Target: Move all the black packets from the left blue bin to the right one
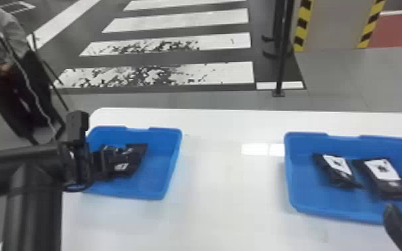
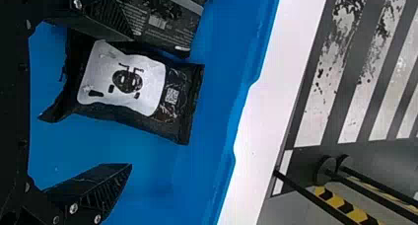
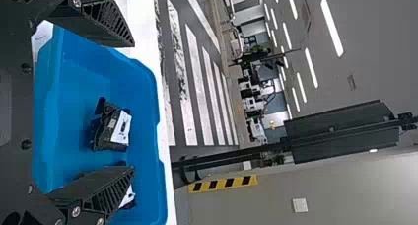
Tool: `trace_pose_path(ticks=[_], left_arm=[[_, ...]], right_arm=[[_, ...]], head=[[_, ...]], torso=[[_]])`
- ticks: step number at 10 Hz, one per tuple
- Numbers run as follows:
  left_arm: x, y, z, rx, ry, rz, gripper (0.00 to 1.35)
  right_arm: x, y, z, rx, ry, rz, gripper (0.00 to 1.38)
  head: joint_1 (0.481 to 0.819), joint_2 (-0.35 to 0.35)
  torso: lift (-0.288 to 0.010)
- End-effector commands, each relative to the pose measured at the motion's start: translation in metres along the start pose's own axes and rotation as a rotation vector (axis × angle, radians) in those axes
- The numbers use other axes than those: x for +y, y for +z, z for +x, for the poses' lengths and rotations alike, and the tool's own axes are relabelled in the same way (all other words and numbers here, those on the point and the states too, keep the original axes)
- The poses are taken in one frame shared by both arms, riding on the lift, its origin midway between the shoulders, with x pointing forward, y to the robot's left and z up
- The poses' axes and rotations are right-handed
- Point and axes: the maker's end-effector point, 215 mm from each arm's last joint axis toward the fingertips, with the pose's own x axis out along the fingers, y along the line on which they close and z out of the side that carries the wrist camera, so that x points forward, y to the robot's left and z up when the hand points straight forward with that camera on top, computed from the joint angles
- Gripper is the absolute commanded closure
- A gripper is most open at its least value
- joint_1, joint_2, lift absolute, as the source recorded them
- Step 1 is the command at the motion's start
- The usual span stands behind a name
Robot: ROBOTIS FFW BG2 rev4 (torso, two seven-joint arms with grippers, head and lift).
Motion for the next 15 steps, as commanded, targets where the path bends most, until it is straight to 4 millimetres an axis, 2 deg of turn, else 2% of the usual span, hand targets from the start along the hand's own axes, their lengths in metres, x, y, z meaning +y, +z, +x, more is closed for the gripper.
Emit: trace_pose_path(ticks=[1,2,4,5,7,8,11,12,13,15], left_arm=[[-0.003,0.001,0.024,0.041,-0.003,0.004,0.25],[-0.012,0.001,0.034,0.073,-0.011,0.028,0.45],[-0.018,0.003,0.040,0.072,-0.010,0.061,1.13],[-0.018,0.002,0.042,0.072,-0.005,0.085,1.20],[-0.020,0.002,0.041,0.053,-0.028,0.111,1.20],[-0.025,0.002,0.033,0.030,-0.051,0.126,1.21],[-0.061,0.009,-0.017,-0.079,-0.125,0.180,1.20],[-0.080,0.013,-0.036,-0.121,-0.159,0.212,1.20],[-0.105,0.012,-0.052,-0.157,-0.210,0.237,1.20],[-0.177,0.006,-0.063,-0.206,-0.380,0.290,1.20]], right_arm=[[0.000,-0.002,0.002,0.002,0.002,0.008,0.15],[0.000,-0.004,0.003,0.003,0.005,0.013,0.15],[0.001,-0.008,0.003,0.007,0.007,0.031,0.15],[0.001,-0.007,0.003,0.004,0.009,0.039,0.15],[0.001,-0.009,0.002,0.005,0.010,0.056,0.15],[0.002,-0.009,0.001,0.006,0.013,0.059,0.15],[0.005,-0.005,0.002,0.003,0.021,0.056,0.15],[0.009,-0.003,0.004,0.000,0.032,0.057,0.15],[0.022,0.000,0.009,-0.005,0.067,0.083,0.15],[0.058,0.017,0.019,-0.039,0.156,0.139,0.15]], head=[[0.695,0.174],[0.695,0.168],[0.695,0.149],[0.695,0.147],[0.695,0.140],[0.695,0.139],[0.695,0.125],[0.695,0.115],[0.695,0.109],[0.695,0.079]], torso=[[-0.150],[-0.150],[-0.150],[-0.150],[-0.150],[-0.150],[-0.150],[-0.150],[-0.150],[-0.150]])
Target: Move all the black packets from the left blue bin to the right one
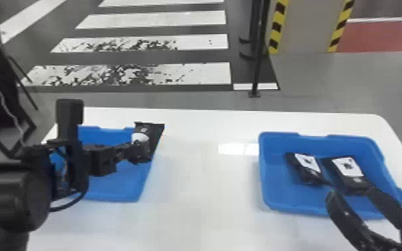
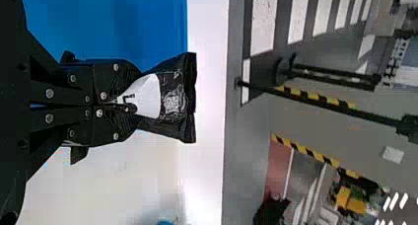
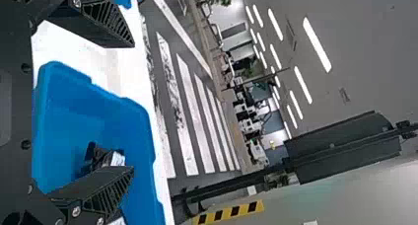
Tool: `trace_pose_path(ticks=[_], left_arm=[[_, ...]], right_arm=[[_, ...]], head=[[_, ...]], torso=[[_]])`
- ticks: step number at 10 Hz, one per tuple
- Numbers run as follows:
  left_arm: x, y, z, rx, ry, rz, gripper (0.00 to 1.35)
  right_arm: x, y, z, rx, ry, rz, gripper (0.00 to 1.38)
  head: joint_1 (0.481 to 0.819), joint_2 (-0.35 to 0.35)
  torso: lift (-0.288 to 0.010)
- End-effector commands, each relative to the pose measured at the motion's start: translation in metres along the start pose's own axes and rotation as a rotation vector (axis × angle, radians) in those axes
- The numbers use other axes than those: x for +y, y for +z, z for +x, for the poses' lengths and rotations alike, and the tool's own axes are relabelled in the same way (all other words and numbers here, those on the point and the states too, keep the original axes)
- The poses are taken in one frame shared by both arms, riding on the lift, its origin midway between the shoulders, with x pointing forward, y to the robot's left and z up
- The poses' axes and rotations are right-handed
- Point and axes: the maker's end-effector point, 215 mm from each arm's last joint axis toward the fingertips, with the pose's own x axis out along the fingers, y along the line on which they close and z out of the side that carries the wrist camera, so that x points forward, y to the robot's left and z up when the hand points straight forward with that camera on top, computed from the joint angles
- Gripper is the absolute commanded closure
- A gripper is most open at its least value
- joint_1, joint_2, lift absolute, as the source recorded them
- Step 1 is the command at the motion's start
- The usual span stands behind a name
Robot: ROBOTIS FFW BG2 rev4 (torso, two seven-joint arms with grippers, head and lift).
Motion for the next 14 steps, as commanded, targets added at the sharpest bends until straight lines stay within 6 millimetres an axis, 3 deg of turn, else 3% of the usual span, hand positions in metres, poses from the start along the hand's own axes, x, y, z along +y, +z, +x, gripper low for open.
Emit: trace_pose_path(ticks=[1,3,7,10,13,14], left_arm=[[-0.054,0.006,0.015,-0.030,-0.124,0.026,1.20],[-0.118,0.013,0.031,-0.041,-0.263,0.066,1.20],[-0.218,0.023,0.039,-0.048,-0.490,0.125,1.20],[-0.262,0.017,0.037,-0.034,-0.590,0.140,1.21],[-0.285,0.014,0.035,-0.024,-0.641,0.150,1.21],[-0.284,0.014,0.035,-0.022,-0.641,0.149,1.21]], right_arm=[[0.028,0.013,0.014,-0.035,0.072,0.037,0.15],[0.061,0.020,0.033,-0.044,0.177,0.093,0.15],[0.058,0.026,0.083,-0.079,0.237,0.085,0.15],[0.053,0.026,0.110,-0.091,0.253,0.085,0.13],[0.061,0.028,0.126,-0.110,0.282,0.099,0.14],[0.067,0.029,0.129,-0.112,0.295,0.101,0.21]], head=[[0.695,0.051],[0.695,0.012],[0.695,-0.078],[0.695,-0.147],[0.695,-0.176],[0.695,-0.180]], torso=[[-0.150],[-0.150],[-0.150],[-0.150],[-0.150],[-0.150]])
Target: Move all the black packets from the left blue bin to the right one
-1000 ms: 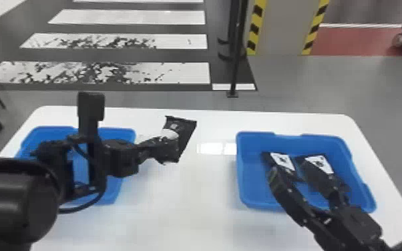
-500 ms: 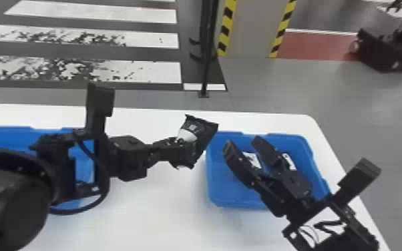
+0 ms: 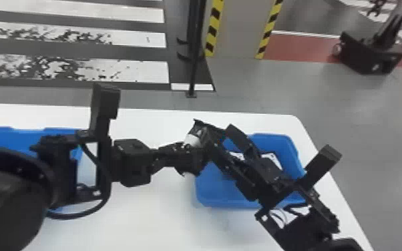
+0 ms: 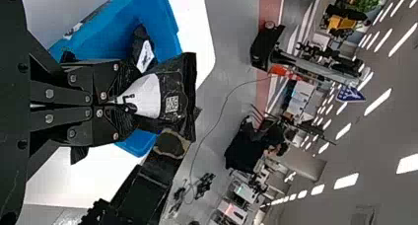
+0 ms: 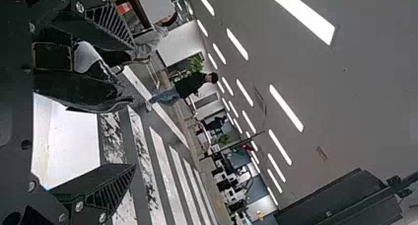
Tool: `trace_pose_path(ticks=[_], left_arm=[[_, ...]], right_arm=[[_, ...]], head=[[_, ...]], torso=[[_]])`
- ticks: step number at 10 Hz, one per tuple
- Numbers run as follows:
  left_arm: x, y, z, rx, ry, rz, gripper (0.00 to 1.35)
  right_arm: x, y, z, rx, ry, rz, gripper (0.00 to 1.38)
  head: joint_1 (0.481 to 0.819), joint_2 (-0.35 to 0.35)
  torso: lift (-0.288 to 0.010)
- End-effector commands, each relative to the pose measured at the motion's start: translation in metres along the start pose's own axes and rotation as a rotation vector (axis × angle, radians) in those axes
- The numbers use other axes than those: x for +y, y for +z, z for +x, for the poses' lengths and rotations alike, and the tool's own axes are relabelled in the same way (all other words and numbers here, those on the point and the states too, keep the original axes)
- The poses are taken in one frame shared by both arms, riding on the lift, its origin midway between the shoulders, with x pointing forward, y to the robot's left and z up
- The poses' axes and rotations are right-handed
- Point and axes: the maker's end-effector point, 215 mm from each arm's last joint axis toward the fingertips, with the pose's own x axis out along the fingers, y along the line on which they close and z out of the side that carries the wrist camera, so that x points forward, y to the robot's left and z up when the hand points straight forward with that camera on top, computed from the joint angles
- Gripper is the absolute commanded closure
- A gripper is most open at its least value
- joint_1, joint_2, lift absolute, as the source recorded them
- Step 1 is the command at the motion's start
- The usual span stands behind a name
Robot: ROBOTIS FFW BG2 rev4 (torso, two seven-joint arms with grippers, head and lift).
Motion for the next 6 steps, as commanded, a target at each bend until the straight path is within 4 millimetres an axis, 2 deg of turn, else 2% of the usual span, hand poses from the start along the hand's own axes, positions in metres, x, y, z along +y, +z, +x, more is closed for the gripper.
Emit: trace_pose_path(ticks=[1,2,3,5,6], left_arm=[[-0.001,0.000,0.001,0.001,-0.003,-0.001,1.20],[-0.001,0.001,0.001,0.000,-0.003,0.001,1.20],[-0.001,0.000,0.000,0.003,-0.001,0.001,1.20],[0.000,0.003,0.001,-0.002,0.000,0.004,1.21],[0.000,0.003,0.000,-0.006,0.000,-0.002,1.20]], right_arm=[[0.004,-0.004,0.004,0.001,0.013,0.019,0.60],[0.005,-0.012,0.004,0.006,0.017,0.063,1.16],[0.005,-0.013,0.003,0.008,0.016,0.067,1.28],[0.015,-0.011,0.007,-0.005,0.043,0.087,1.28],[0.022,-0.019,0.009,-0.002,0.063,0.124,1.28]], head=[[0.695,-0.177],[0.695,-0.172],[0.695,-0.167],[0.695,-0.163],[0.695,-0.159]], torso=[[-0.150],[-0.150],[-0.150],[-0.150],[-0.150]])
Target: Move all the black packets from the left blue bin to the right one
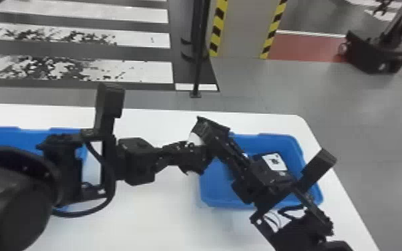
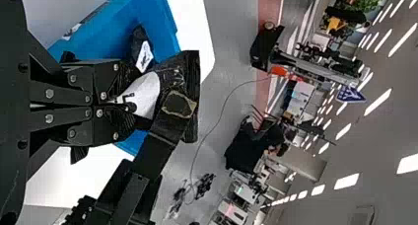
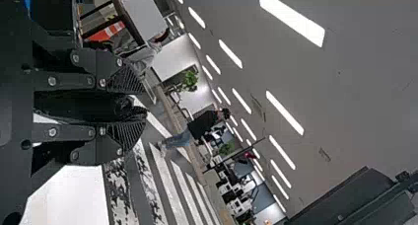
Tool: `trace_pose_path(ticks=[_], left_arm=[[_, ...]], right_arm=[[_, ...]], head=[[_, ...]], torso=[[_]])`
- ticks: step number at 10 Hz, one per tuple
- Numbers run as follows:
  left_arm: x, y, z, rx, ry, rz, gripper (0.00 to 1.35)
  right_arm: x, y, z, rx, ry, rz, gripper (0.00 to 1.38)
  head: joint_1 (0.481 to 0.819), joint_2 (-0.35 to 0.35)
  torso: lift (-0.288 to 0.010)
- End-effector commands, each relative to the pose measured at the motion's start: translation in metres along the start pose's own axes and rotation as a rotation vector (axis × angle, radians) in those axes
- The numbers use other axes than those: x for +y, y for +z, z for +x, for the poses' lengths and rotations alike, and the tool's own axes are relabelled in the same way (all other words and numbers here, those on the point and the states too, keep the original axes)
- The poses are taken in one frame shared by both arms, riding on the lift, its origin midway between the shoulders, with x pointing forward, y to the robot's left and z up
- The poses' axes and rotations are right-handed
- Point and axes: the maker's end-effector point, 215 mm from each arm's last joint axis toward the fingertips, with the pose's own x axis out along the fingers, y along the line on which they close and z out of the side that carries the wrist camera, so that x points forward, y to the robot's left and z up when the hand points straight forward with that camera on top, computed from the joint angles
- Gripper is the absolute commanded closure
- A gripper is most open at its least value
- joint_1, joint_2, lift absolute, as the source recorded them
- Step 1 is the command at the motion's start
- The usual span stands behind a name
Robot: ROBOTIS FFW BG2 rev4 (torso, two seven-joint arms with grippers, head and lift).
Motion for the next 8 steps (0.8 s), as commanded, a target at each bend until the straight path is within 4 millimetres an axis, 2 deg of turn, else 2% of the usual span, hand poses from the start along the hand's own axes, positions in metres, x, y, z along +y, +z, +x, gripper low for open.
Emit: trace_pose_path(ticks=[1,2,3,4,5,6,8], left_arm=[[0.004,-0.002,-0.002,-0.005,0.007,-0.016,1.12],[0.014,-0.005,-0.008,-0.011,0.030,-0.039,1.08],[0.020,-0.008,-0.014,-0.022,0.045,-0.063,0.84],[0.026,-0.016,-0.020,-0.026,0.060,-0.087,0.36],[0.029,-0.019,-0.029,-0.041,0.072,-0.102,0.10],[0.031,-0.024,-0.045,-0.058,0.100,-0.118,0.10],[0.054,-0.032,-0.101,-0.100,0.233,-0.148,0.13]], right_arm=[[0.005,-0.006,0.002,0.002,0.016,0.028,1.28],[0.006,-0.004,0.002,0.001,0.021,0.025,1.28],[0.007,-0.002,0.003,-0.003,0.023,0.027,1.28],[-0.002,0.005,0.002,-0.012,0.011,0.017,1.28],[-0.013,0.014,0.000,-0.023,-0.006,0.005,1.28],[-0.021,0.028,0.001,-0.040,-0.013,-0.019,1.28],[-0.045,0.042,-0.004,-0.043,-0.053,-0.071,1.28]], head=[[0.695,-0.150],[0.695,-0.138],[0.695,-0.133],[0.695,-0.120],[0.695,-0.112],[0.695,-0.112],[0.695,-0.106]], torso=[[-0.150],[-0.150],[-0.150],[-0.150],[-0.150],[-0.150],[-0.150]])
